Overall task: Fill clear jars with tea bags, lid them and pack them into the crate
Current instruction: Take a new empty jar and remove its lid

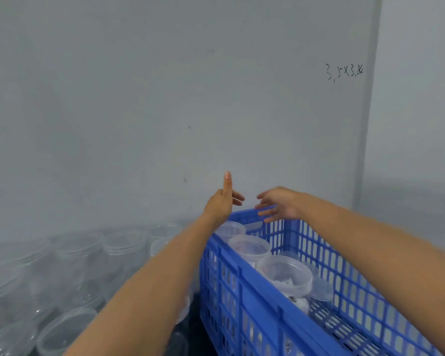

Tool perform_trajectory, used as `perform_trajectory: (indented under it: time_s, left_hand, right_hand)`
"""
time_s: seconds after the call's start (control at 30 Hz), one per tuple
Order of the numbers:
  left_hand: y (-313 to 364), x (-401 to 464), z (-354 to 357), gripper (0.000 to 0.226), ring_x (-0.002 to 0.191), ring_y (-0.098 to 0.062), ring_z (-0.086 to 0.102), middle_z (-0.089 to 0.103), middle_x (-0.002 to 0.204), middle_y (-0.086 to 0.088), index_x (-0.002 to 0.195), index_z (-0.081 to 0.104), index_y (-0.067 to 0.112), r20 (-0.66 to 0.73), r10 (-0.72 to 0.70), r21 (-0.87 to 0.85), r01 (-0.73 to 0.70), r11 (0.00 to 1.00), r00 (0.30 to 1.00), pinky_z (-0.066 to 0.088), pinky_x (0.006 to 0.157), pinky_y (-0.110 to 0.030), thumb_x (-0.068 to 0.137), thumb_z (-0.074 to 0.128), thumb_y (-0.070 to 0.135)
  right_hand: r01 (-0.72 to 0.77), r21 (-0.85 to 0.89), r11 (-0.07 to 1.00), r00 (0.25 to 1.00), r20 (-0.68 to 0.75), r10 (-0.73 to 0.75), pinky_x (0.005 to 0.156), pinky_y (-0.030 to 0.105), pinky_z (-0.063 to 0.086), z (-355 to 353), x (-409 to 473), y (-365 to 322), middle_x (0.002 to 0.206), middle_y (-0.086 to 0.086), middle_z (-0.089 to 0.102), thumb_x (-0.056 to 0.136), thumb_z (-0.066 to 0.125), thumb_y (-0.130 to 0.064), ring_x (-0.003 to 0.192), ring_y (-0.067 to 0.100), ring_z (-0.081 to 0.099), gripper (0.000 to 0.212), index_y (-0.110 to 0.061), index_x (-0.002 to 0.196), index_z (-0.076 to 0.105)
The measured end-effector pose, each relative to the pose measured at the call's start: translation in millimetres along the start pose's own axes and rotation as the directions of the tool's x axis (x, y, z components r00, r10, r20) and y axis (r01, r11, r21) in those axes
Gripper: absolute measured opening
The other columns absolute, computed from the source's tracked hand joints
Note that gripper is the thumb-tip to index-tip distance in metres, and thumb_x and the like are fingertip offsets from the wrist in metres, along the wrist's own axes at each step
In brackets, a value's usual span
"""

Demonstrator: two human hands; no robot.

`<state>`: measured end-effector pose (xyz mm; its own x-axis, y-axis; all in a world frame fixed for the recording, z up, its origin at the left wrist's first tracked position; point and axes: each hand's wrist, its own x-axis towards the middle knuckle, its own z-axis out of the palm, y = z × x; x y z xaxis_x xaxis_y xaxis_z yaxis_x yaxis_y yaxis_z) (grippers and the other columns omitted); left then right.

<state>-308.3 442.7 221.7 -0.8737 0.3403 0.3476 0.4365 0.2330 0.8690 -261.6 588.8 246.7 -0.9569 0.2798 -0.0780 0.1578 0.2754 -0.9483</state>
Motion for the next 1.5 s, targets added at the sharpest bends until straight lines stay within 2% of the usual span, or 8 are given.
perform_trajectory:
  time_s: [0.27,0.47,0.67,0.9,1.0,1.17,1.37,1.5]
  left_hand:
    - [-3.6,-90.1,-106.6,0.08,0.082,-0.01,0.061,0.07,0.095,-0.005,0.098,0.07,0.005,-0.141,0.015,-0.06,-0.024,0.998,0.99,0.041,0.071,-0.023,0.1,0.007,0.054]
    - [-72.4,-167.3,-120.8,0.032,0.11,-0.028,0.056,0.061,0.113,-0.012,0.099,0.058,0.012,-0.432,-0.062,-0.188,-0.022,0.982,0.9,0.041,0.101,-0.038,0.105,0.031,0.029]
    - [-98.6,-192.5,-103.3,0.057,0.144,-0.021,0.025,0.026,0.157,-0.003,0.151,0.028,0.018,-0.191,-0.248,-0.257,0.195,0.947,0.95,0.017,0.119,-0.038,0.103,0.014,0.046]
    - [-77.7,-185.0,-92.2,0.061,0.146,-0.023,0.02,0.022,0.159,-0.005,0.152,0.023,0.022,-0.064,-0.368,-0.415,0.311,0.855,0.928,0.016,0.117,-0.039,0.102,0.006,0.052]
    - [-80.8,-185.2,-92.3,0.047,0.139,-0.017,0.03,0.028,0.155,-0.004,0.15,0.026,0.019,-0.074,-0.295,-0.353,0.252,0.901,0.953,0.025,0.106,-0.028,0.106,0.03,0.035]
    - [-82.3,-197.9,-106.0,0.079,0.119,-0.014,0.04,0.032,0.137,0.004,0.148,0.032,0.03,-0.223,-0.114,-0.064,0.102,0.993,0.968,0.037,0.096,-0.022,0.083,0.068,0.003]
    - [-60.9,-250.6,-136.5,0.08,0.116,-0.01,0.04,0.039,0.122,0.01,0.14,0.043,0.036,-0.258,0.228,0.34,-0.133,0.931,0.939,0.036,0.1,-0.024,0.07,0.083,0.038]
    - [-59.4,-298.5,-152.6,0.099,0.12,-0.012,0.046,0.043,0.134,0.006,0.142,0.035,0.028,-0.195,0.195,0.515,-0.069,0.855,0.961,0.04,0.1,-0.032,0.06,0.083,0.055]
  right_hand:
    - [0.102,0.17,0.98,0.947,0.285,-0.148,0.091,0.042,0.05,69.3,-76.5,-48.1,0.104,0.018,0.059,0.096,0.041,0.002,0.096,0.032,0.06,0.022,-0.004,0.116,0.052]
    - [0.048,0.005,0.999,0.987,0.156,-0.048,0.052,0.024,0.038,151.4,-108.3,-17.7,0.072,0.007,0.042,0.089,0.049,0.0,0.055,0.015,0.039,0.01,-0.009,0.084,0.049]
    - [0.013,0.072,0.997,0.999,0.048,-0.016,0.098,0.04,0.032,188.3,-97.9,19.8,0.14,0.011,0.035,0.091,0.058,-0.021,0.124,0.028,0.037,0.076,-0.013,0.151,0.011]
    - [-0.044,0.161,0.986,0.999,0.024,0.041,0.105,0.048,0.03,196.7,-96.5,32.0,0.154,0.012,0.022,0.087,0.066,-0.029,0.138,0.031,0.027,0.086,-0.013,0.15,0.009]
    - [-0.056,0.097,0.994,0.998,0.048,0.051,0.082,0.046,0.038,196.8,-104.3,27.0,0.148,0.012,0.032,0.083,0.07,-0.025,0.124,0.031,0.041,0.09,-0.018,0.149,0.009]
    - [0.051,-0.075,0.996,0.995,0.091,-0.044,0.103,0.057,0.038,196.6,-126.1,21.6,0.155,0.012,0.019,0.071,0.081,-0.042,0.137,0.036,0.03,0.113,-0.033,0.15,0.001]
    - [0.078,-0.043,0.996,0.987,0.141,-0.071,0.083,0.051,0.056,199.8,-194.4,12.7,0.134,0.007,0.046,0.078,0.067,-0.06,0.106,0.03,0.06,0.081,-0.024,0.14,0.028]
    - [0.088,-0.059,0.994,0.956,0.286,-0.068,0.08,0.053,0.057,212.1,-237.0,15.8,0.123,0.008,0.056,0.08,0.061,-0.063,0.098,0.031,0.067,0.069,-0.017,0.127,0.036]
